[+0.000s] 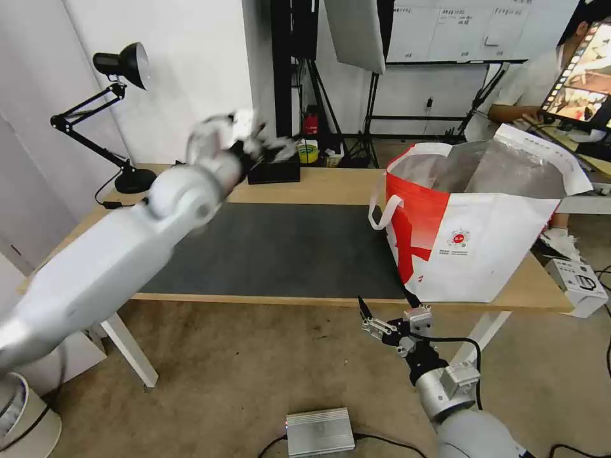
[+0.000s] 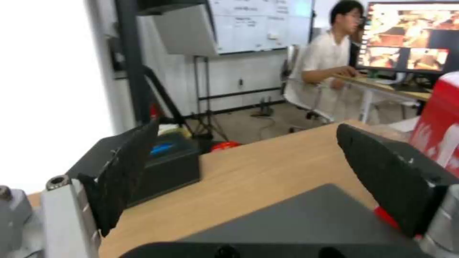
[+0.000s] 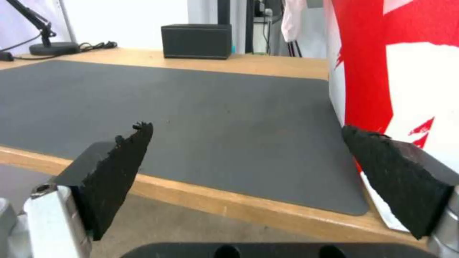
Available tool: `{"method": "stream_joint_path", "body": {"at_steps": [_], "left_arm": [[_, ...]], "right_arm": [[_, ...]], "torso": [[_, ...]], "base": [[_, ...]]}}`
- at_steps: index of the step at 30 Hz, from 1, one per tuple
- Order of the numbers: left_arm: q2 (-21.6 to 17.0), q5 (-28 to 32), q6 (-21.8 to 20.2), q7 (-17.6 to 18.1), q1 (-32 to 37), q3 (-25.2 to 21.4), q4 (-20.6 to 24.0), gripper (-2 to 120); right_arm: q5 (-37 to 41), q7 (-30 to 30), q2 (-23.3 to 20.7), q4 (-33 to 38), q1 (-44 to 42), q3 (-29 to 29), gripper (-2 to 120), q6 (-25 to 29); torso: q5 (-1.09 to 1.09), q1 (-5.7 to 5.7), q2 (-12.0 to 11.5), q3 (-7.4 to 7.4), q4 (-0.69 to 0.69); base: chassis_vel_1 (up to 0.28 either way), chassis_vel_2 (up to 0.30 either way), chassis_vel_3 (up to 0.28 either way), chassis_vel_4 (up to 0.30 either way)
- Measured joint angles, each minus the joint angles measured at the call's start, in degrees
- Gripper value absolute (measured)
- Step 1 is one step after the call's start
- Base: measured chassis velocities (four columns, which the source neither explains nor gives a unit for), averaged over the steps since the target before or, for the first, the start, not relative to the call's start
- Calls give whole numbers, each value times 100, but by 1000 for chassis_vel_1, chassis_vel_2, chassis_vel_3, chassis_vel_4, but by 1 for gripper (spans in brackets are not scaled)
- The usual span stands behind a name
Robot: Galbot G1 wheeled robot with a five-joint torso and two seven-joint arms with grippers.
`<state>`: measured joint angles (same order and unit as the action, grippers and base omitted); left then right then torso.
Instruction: Pick up the trash from the table and place it into the takeout bag.
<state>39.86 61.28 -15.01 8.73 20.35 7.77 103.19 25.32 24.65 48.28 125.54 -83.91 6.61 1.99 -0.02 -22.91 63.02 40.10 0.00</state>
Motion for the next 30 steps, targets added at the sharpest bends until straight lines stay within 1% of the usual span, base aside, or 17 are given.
{"method": "stream_joint_path", "body": {"at_steps": [1, 3, 7, 8, 10, 11, 12, 14, 16, 17, 19, 20, 21, 26, 27, 29, 30], "left_arm": [[-161, -107, 0, -47, 470, -413, 163, 100], [-351, -251, 29, -71, 1207, -1002, 397, 100], [-417, -323, 84, -80, 1569, -1253, 477, 100], [-462, -423, 182, -109, 2041, -1570, 560, 100], [-497, -522, 253, -125, 2504, -1904, 623, 100], [-497, -522, 253, -125, 2504, -1904, 623, 100], [-507, -583, 298, -131, 2822, -2159, 660, 100], [-507, -602, 312, -133, 2929, -2247, 674, 100], [-463, -765, 422, -148, 3695, -2858, 746, 100], [-419, -855, 478, -171, 3936, -3034, 750, 100], [-402, -884, 496, -180, 4005, -3087, 750, 100], [-302, -988, 557, -196, 4252, -3277, 747, 100], [-243, -1034, 587, -216, 4389, -3401, 746, 100], [-131, -1114, 644, -250, 4706, -3690, 777, 100], [-86, -1142, 669, -271, 4851, -3804, 804, 100], [55, -1287, 781, -339, 5359, -4115, 843, 100], [55, -1287, 781, -339, 5359, -4115, 843, 100]], "right_arm": [[0, 0, 0, 0, 0, 0, 100, 0], [0, 0, -1, 0, 0, -1, 100, 0], [0, 0, -1, 0, 0, 0, 100, 0], [0, -1, 0, 0, 0, -1, 100, 0], [0, 0, -1, 0, 0, 0, 100, 0], [0, 0, -1, 0, 0, 0, 100, 0], [0, 0, 0, 0, 0, 0, 100, 0], [0, 0, 0, 0, 0, 0, 100, 0], [0, 0, 0, 0, 0, 0, 100, 0], [0, 0, 0, 0, 0, 0, 100, 0], [0, 0, 0, 0, 0, 0, 100, 0], [0, 0, 0, 0, 0, 0, 100, 0], [0, -1, 0, 0, 0, 0, 100, 0], [0, 0, -1, 0, 0, 0, 100, 0], [0, 0, 0, 0, 0, 0, 100, 0], [0, 0, 0, 0, 0, 0, 100, 0], [0, 0, 0, 0, 0, 0, 100, 0]], "torso": [[-2, -1, 0, 0, -2], [1, 0, 0, 0, 1], [-1, 0, 0, 0, 3], [0, 1, 1, -1, 1], [0, 0, 0, 0, -3], [0, 0, 0, 0, -3], [0, 0, 0, 0, -3], [0, -1, 0, 0, -3], [3, 0, 0, 0, 1], [1, 1, 1, -1, 2], [1, 1, 1, -1, 2], [-1, 1, 1, -1, 3], [0, 0, 1, -1, 0], [1, 0, 0, 1, -1], [3, 0, 1, 0, -3], [2, 0, 1, 0, -1], [2, 0, 1, 0, -1]], "base": [[0, 0, 0, 0], [0, 0, 0, 0], [0, 0, 0, 0], [0, 0, 0, 0], [0, 0, 0, 0], [0, 0, 0, 0], [0, 0, 0, 0], [0, 0, 0, 0], [0, 0, 0, 0], [0, 0, 0, 0], [0, 0, 0, 0], [0, 0, 0, 0], [0, 0, 0, 0], [0, 0, 0, 0], [0, 0, 0, 0], [0, 0, 0, 0], [0, 0, 0, 0]]}}
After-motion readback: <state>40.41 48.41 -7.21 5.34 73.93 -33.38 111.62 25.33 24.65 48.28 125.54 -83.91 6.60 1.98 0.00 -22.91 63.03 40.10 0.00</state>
